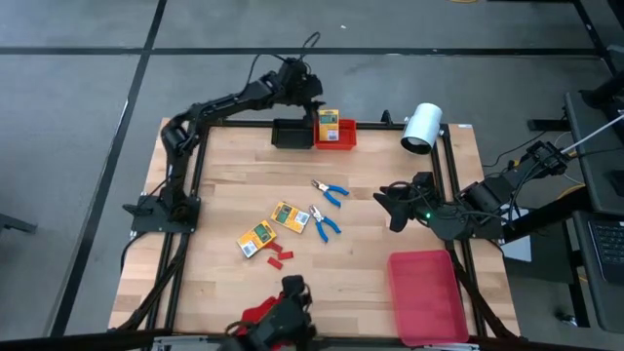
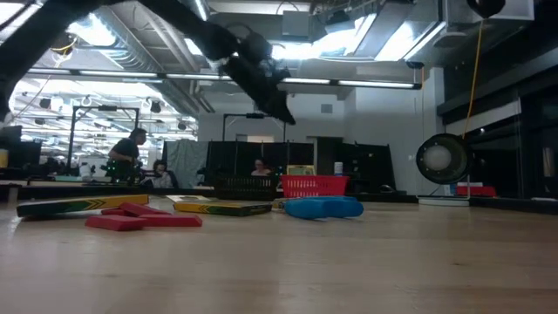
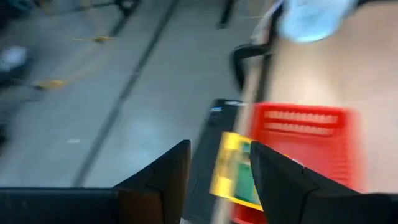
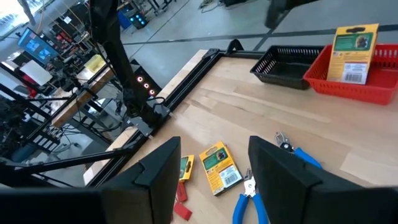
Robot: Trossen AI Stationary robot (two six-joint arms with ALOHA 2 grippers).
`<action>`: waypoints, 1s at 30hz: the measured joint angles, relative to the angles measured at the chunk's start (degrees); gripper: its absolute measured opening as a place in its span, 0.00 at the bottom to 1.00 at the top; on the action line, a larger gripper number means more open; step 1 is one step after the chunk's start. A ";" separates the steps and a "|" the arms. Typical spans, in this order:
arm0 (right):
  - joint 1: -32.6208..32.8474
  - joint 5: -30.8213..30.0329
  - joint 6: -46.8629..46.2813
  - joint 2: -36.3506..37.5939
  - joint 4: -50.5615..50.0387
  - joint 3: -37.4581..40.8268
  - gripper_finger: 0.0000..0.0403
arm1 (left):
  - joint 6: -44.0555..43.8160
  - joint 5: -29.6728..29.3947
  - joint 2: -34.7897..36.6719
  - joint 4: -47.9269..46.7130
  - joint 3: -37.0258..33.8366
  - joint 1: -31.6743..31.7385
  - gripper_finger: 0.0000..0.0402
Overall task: Pick & Place School Supplies
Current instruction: Put the yellow crayon box into the red bin
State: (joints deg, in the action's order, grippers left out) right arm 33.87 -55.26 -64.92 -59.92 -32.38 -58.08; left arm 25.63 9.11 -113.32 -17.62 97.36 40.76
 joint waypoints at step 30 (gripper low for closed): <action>3.72 2.33 8.39 0.00 3.81 0.00 0.48 | -83.71 4.95 43.10 17.73 -73.91 -23.62 0.39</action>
State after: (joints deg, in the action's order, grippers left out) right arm 37.59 -52.93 -56.53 -59.92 -28.57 -58.08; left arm -58.07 14.06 -70.21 0.10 23.45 17.14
